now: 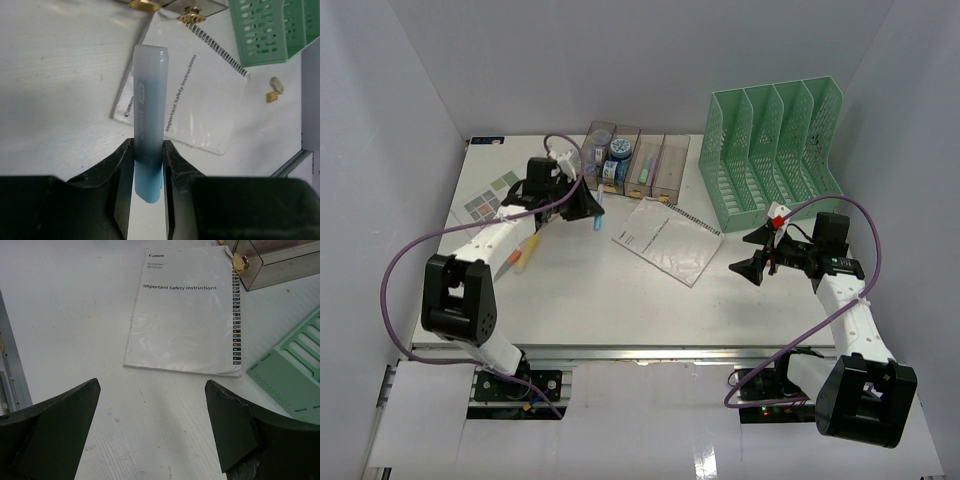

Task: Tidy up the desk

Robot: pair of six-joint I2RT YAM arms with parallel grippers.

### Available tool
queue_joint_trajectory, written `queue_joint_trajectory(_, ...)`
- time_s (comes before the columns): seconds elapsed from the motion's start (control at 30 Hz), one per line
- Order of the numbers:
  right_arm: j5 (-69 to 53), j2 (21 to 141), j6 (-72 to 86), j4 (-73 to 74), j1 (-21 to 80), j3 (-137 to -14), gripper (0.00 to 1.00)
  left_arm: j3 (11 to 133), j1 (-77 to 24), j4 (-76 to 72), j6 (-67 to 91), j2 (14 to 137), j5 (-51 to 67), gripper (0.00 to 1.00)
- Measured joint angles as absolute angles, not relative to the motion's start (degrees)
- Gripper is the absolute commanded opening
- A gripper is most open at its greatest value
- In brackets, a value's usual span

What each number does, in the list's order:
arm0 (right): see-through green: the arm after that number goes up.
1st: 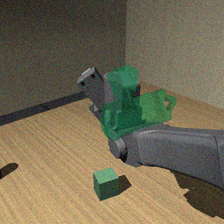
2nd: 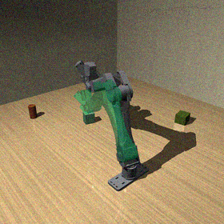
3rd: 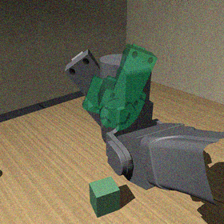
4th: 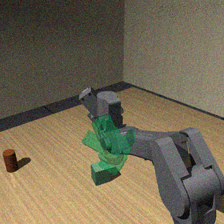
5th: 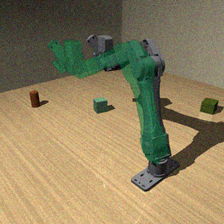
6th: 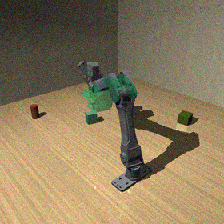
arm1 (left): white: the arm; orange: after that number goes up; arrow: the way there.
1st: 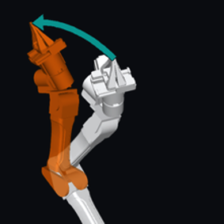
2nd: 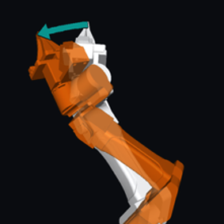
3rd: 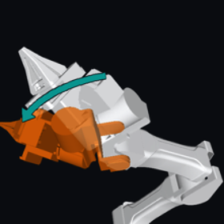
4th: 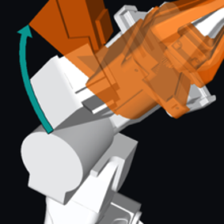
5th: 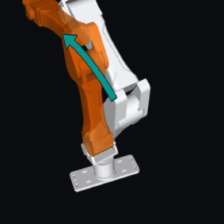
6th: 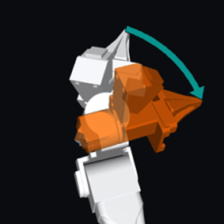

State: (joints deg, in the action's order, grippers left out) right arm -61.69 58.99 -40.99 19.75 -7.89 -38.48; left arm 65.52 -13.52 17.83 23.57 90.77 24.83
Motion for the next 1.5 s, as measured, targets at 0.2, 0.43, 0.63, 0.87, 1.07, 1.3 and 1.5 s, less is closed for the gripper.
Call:
queue_joint_trajectory(0.2,-61.74,59.45,-41.13,19.96,-7.99,-38.46,0.92,87.45,-17.67,14.70,25.12,108.24,25.69,0.12)
queue_joint_trajectory(0.43,-62.73,60.46,-41.15,20.07,-8.25,-38.46,0.92,112.12,-19.35,15.38,25.08,128.16,24.85,0.12)
queue_joint_trajectory(0.63,-63.20,61.83,-41.15,20.10,-8.25,-38.46,0.92,124.35,-19.25,15.54,24.91,138.71,21.96,0.26)
queue_joint_trajectory(0.87,-63.18,62.56,-41.17,20.32,-8.25,-38.46,0.92,125.63,-19.21,14.45,25.09,143.14,20.75,0.68)
queue_joint_trajectory(1.07,-63.19,62.73,-41.25,20.51,-8.25,-38.46,0.92,125.73,-19.32,12.86,25.34,142.93,23.30,0.78)
queue_joint_trajectory(1.3,-62.68,62.83,-41.41,20.66,-8.27,-38.46,0.91,115.32,-19.53,12.52,23.32,133.64,23.95,0.79)
queue_joint_trajectory(1.5,-61.87,62.53,-41.67,21.20,-8.60,-38.47,0.91,78.58,-16.65,10.57,18.57,97.78,23.59,0.80)
